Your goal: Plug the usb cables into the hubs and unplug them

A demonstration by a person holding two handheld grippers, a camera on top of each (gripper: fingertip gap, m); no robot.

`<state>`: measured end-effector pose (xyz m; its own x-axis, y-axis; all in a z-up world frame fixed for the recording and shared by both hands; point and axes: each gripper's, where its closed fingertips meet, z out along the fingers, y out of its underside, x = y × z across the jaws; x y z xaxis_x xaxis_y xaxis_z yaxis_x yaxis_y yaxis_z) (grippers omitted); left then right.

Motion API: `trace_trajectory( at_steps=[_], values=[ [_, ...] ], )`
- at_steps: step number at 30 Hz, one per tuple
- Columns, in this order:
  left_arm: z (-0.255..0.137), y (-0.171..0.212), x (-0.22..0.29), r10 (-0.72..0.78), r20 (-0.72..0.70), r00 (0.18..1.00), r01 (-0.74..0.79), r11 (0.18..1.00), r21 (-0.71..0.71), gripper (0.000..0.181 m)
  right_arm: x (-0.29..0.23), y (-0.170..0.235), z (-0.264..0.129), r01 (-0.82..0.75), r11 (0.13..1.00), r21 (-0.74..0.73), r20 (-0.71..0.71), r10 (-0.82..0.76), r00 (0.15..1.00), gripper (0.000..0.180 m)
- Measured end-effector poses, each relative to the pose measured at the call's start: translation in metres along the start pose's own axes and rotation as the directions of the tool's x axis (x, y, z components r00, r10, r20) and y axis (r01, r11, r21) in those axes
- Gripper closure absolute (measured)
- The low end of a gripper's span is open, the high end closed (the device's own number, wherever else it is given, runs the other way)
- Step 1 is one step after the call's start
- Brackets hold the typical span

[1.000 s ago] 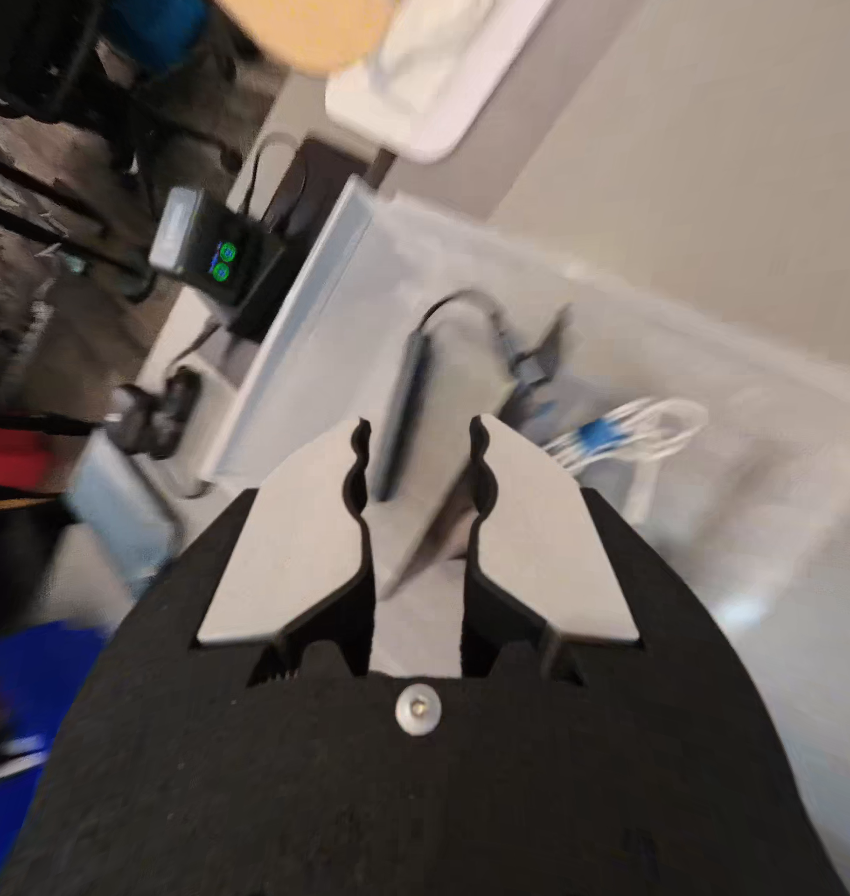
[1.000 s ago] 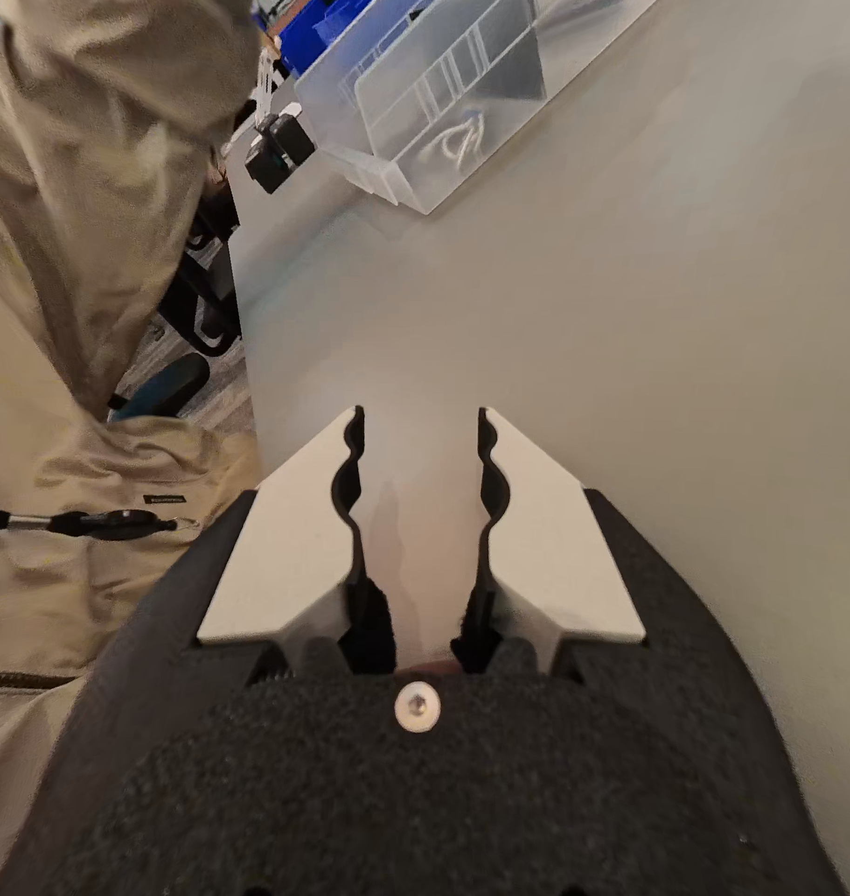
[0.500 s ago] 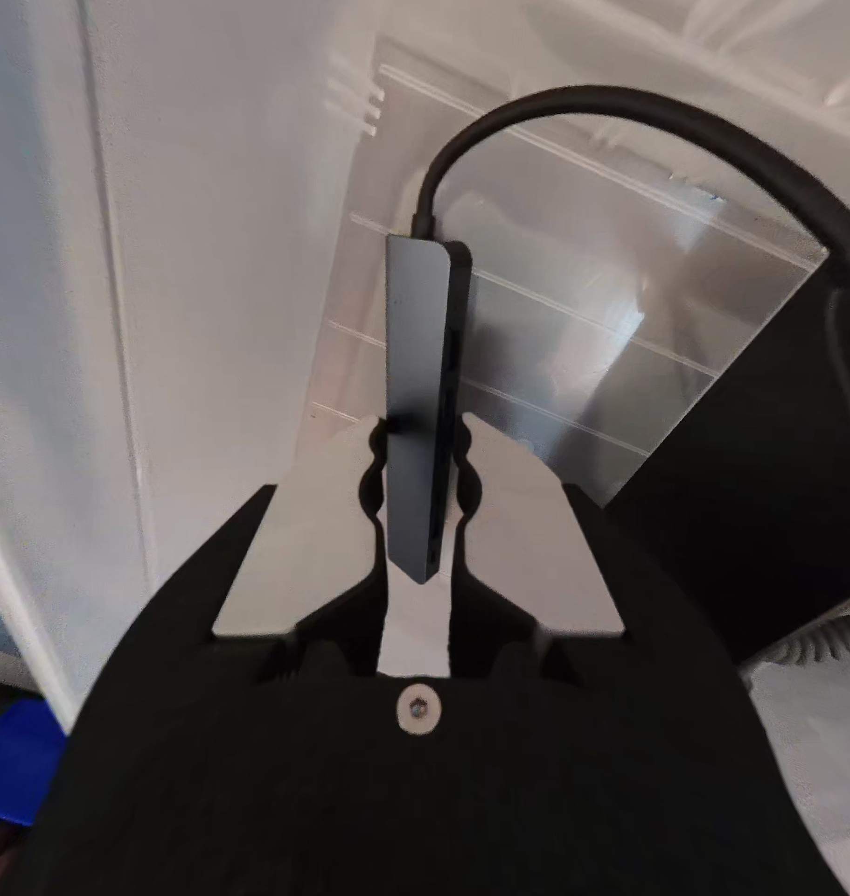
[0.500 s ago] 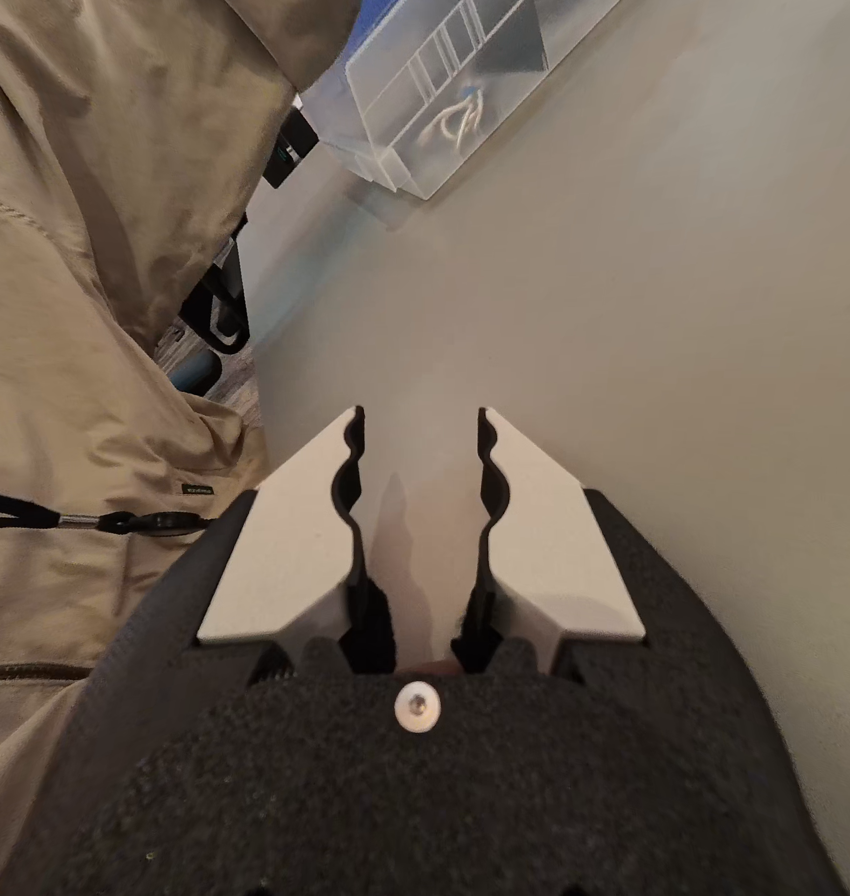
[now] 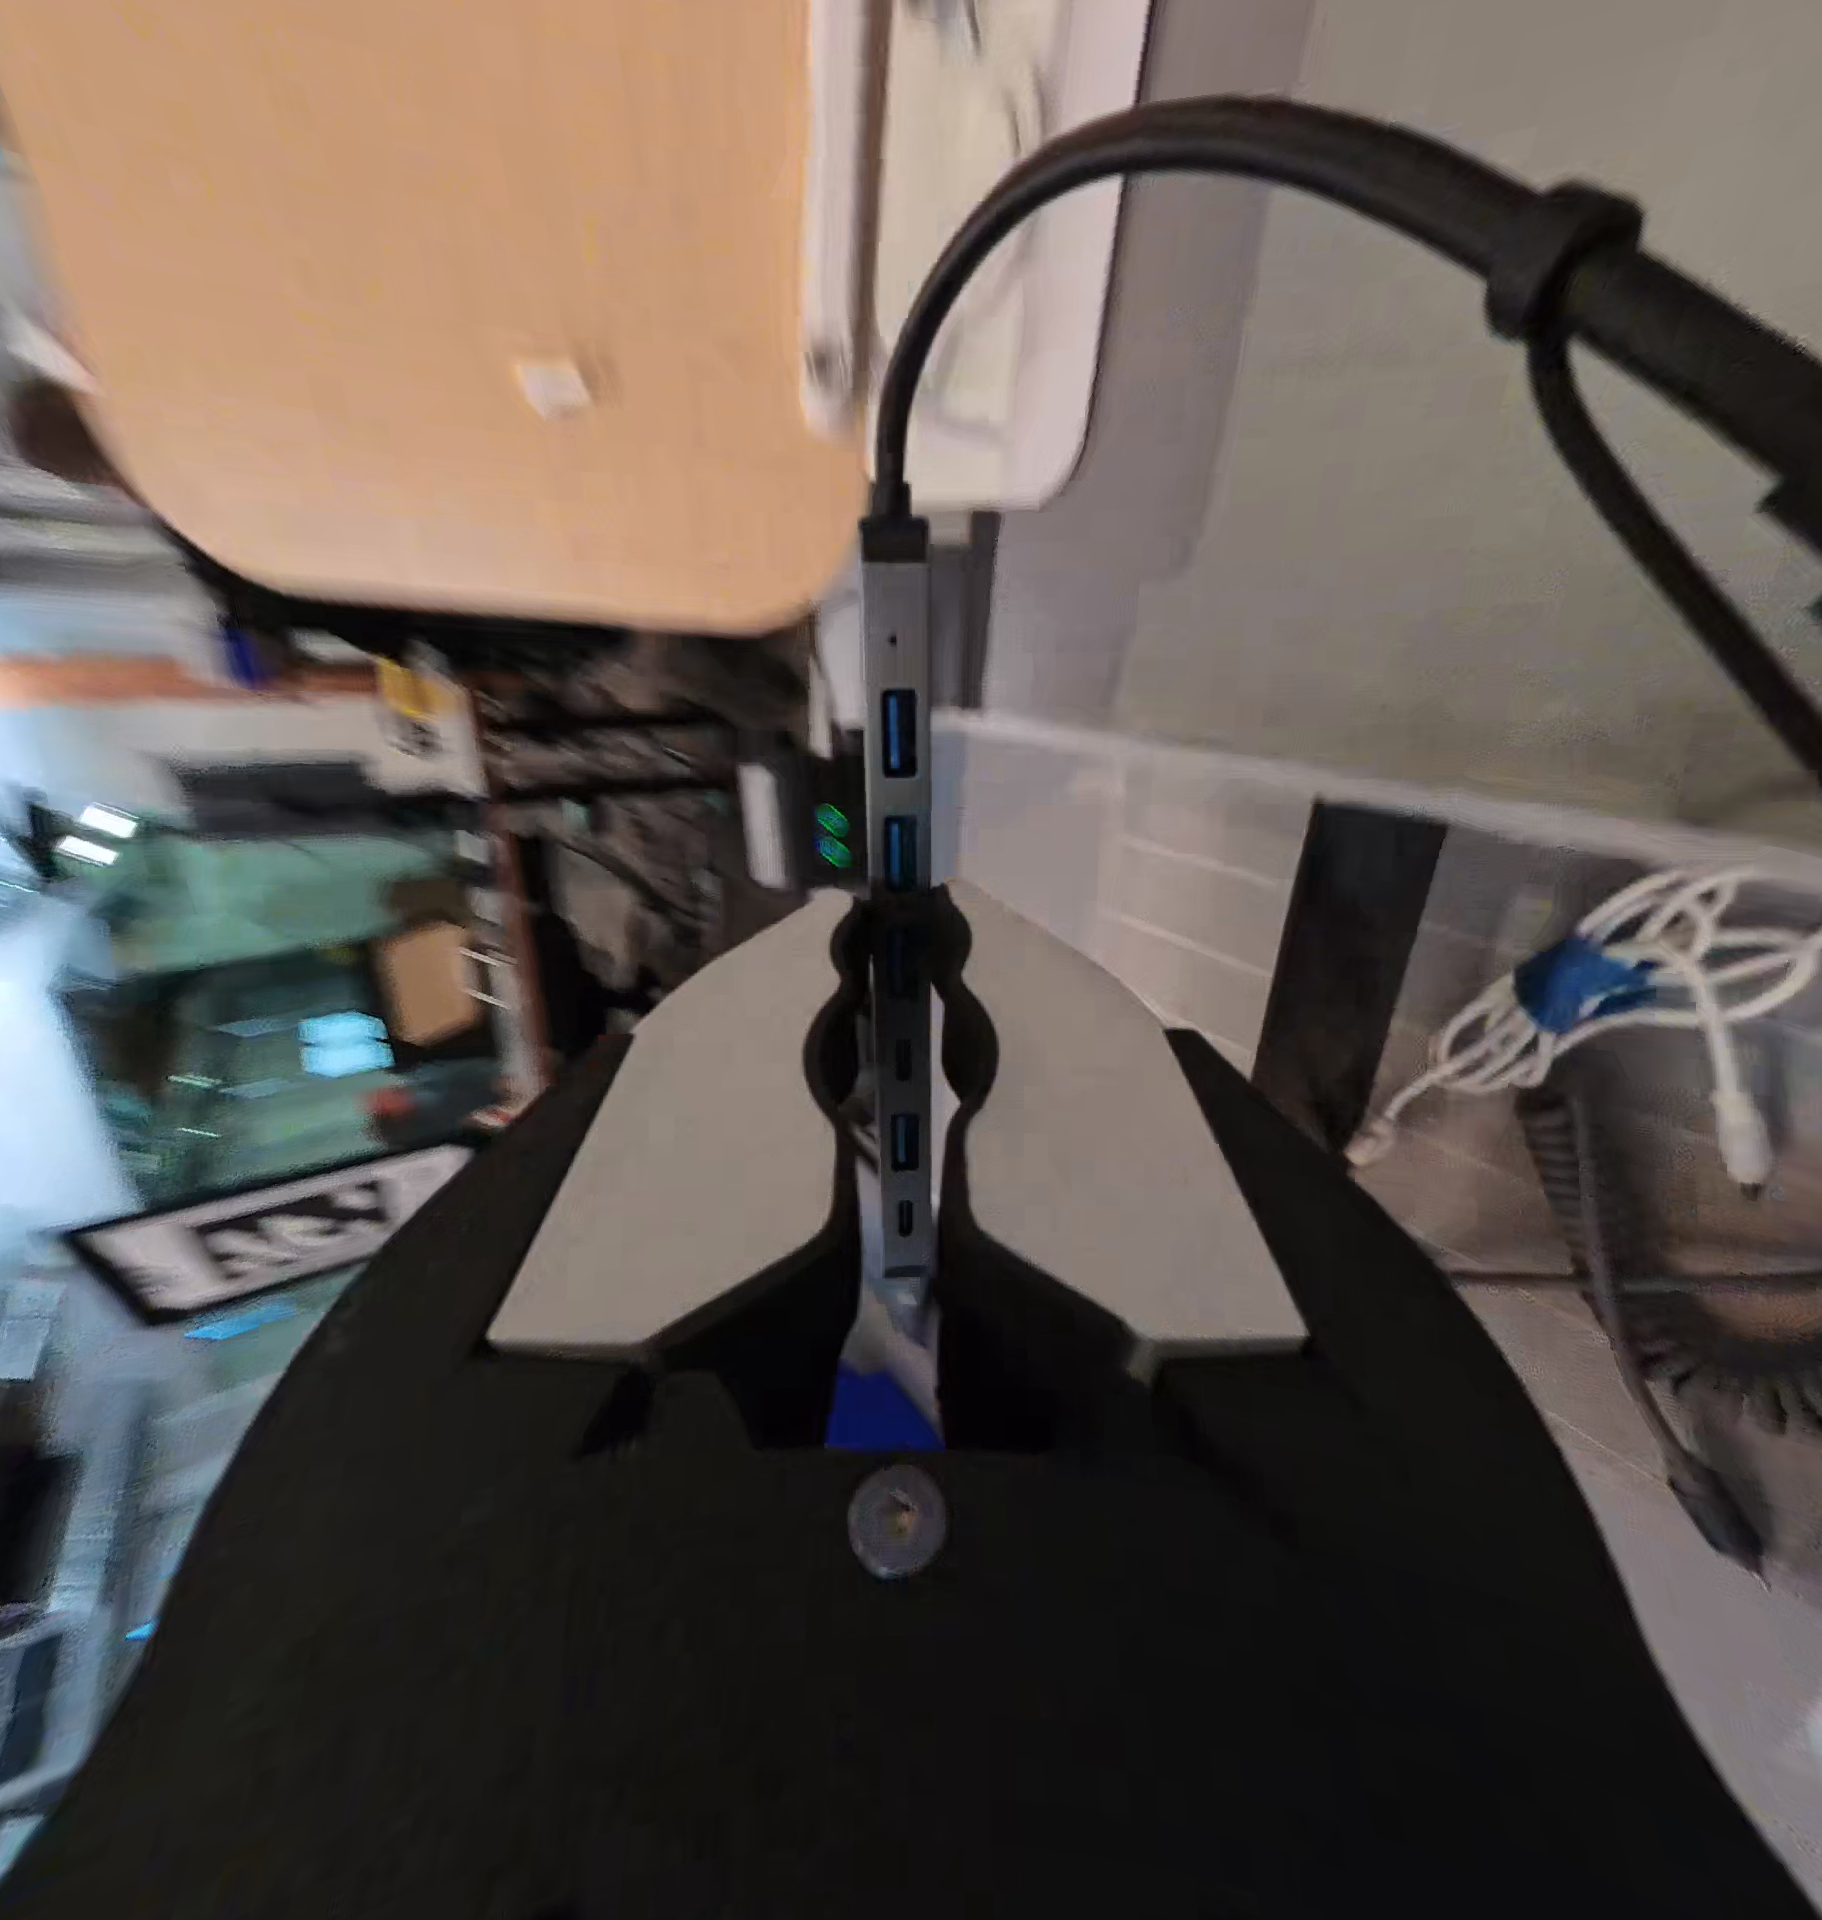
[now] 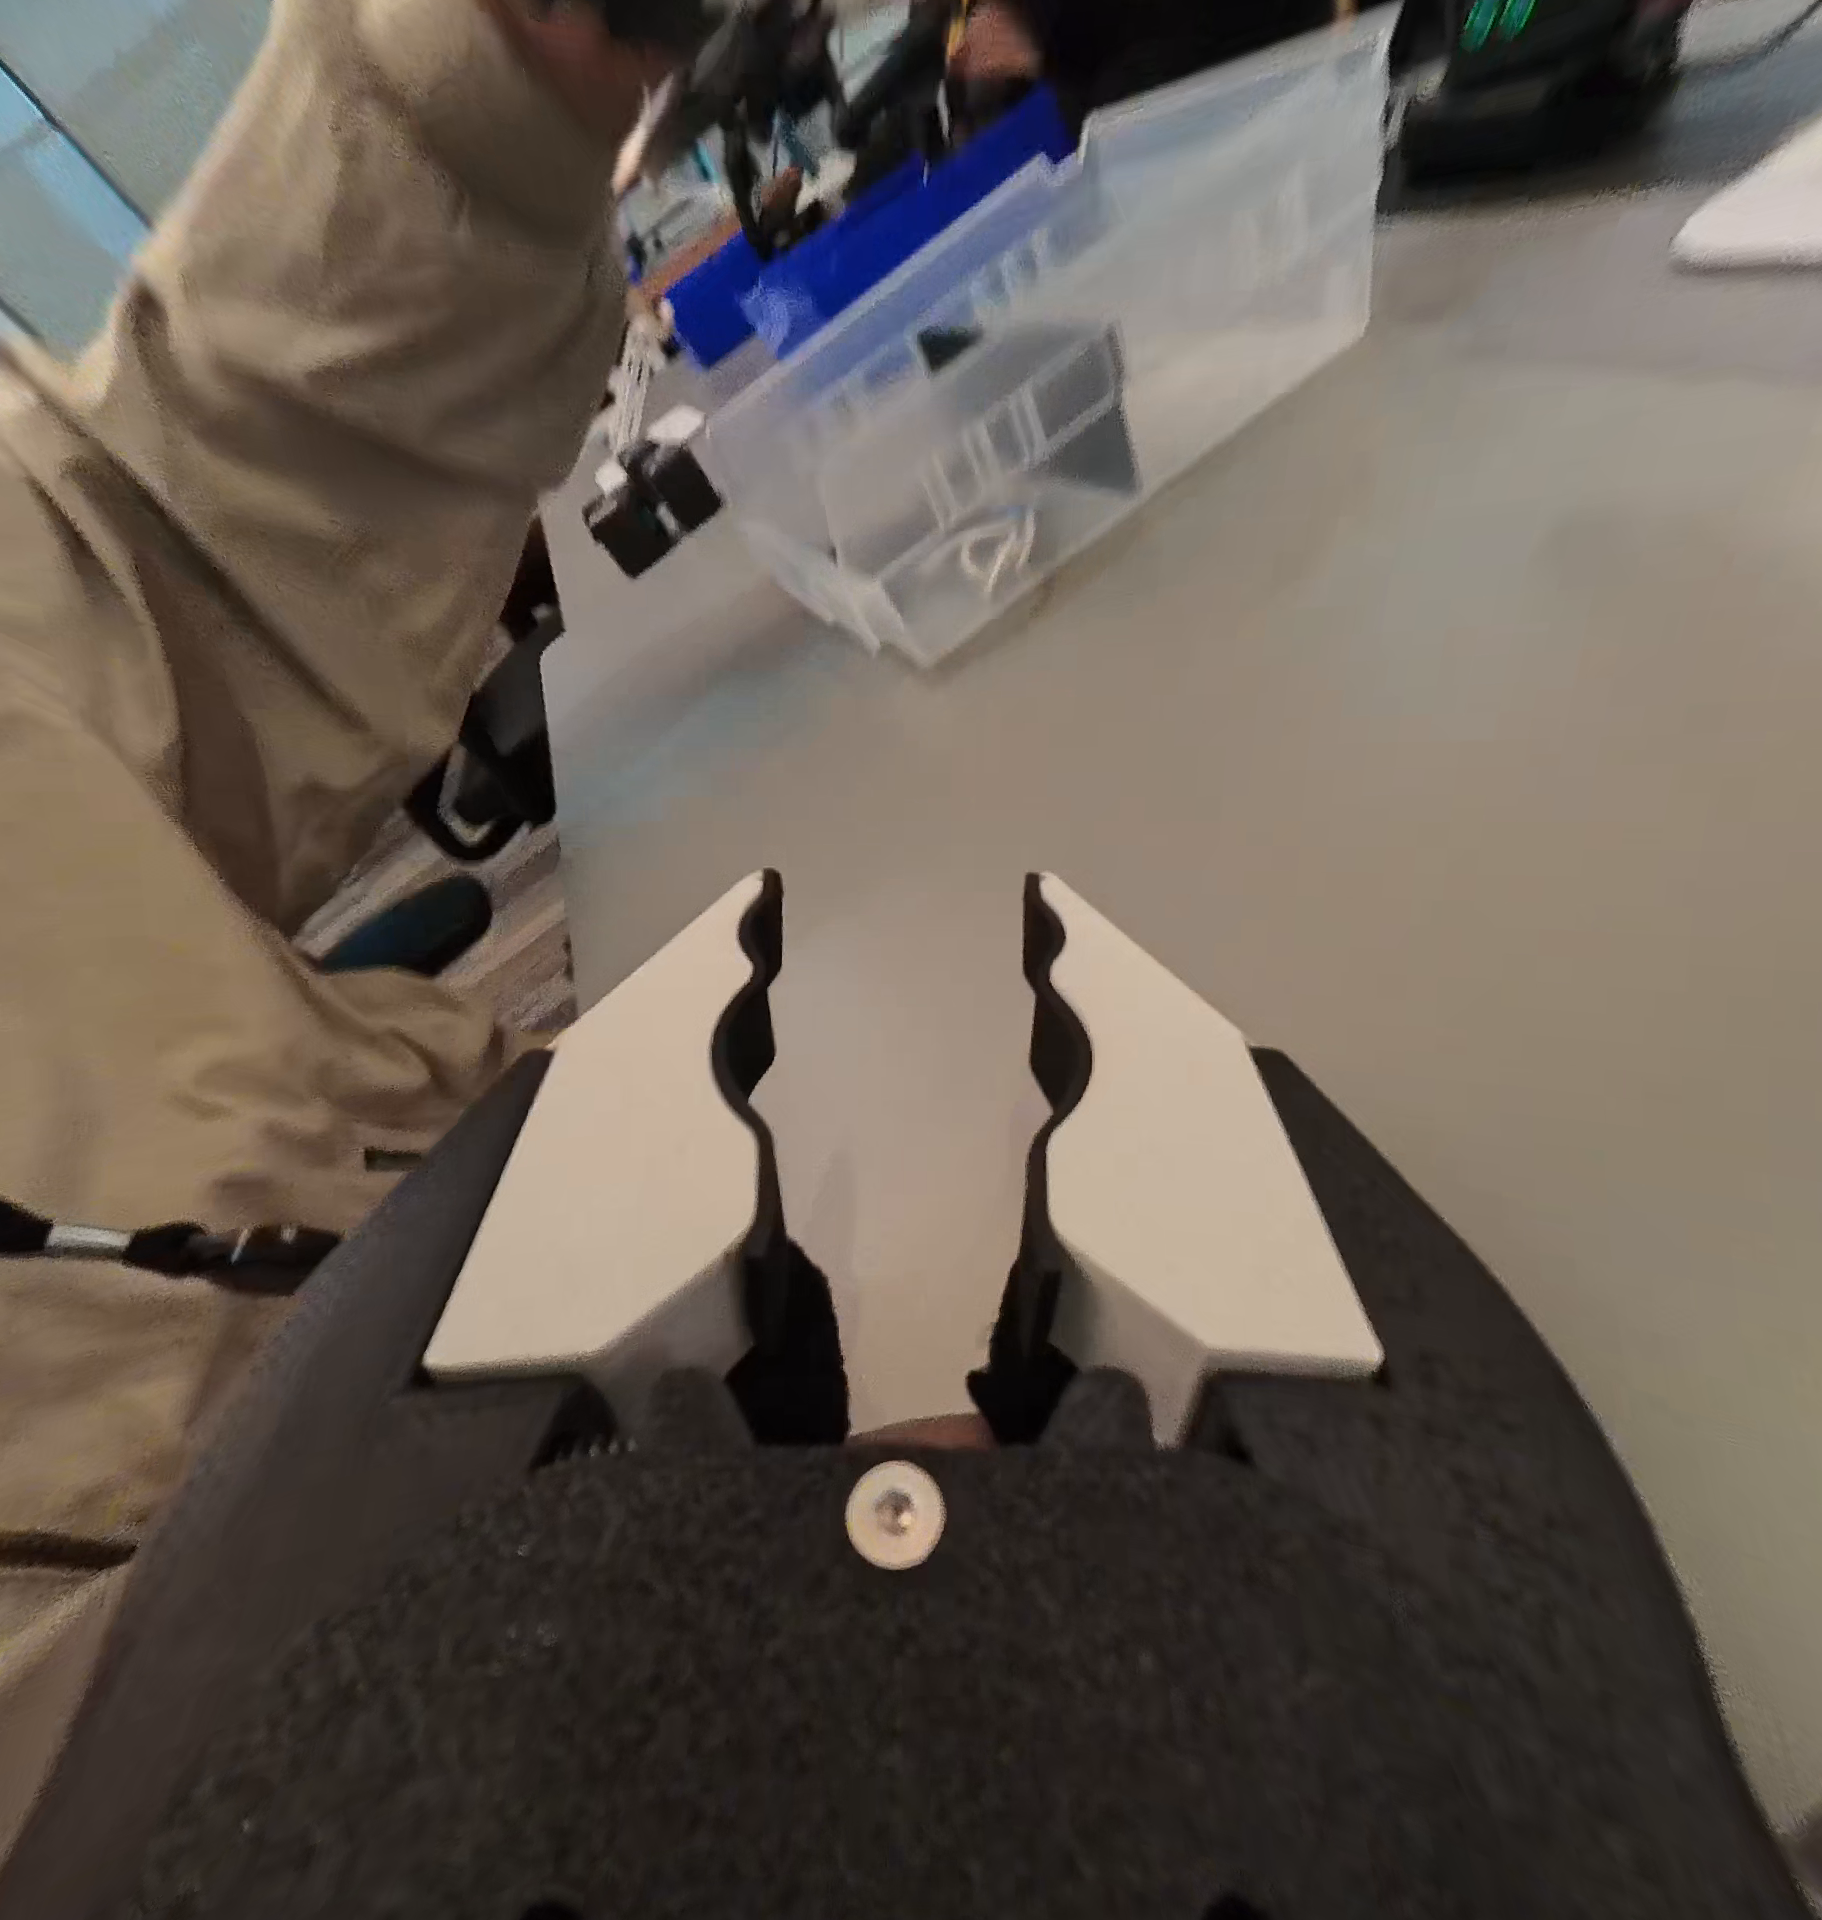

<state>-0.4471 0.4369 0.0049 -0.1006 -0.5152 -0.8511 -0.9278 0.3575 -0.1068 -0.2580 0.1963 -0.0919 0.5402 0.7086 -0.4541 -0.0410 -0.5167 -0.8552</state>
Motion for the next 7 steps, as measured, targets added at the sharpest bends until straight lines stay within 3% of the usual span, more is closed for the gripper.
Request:
trace_trajectory(
  at_steps=[3,7],
  values=[
    [-0.040,-0.066,0.026,0.187,0.156,0.970,-0.199,0.978,0.068,0.170,-0.003,-0.048,-0.011,0.014,0.995,0.096,0.011,-0.015,1.000,0.133],
    [-0.065,-0.142,0.084,0.281,0.214,0.936,-0.317,0.935,0.157,0.171,-0.012,-0.072,0.003,0.077,0.996,0.055,0.036,-0.079,0.996,0.130]
  ],
)
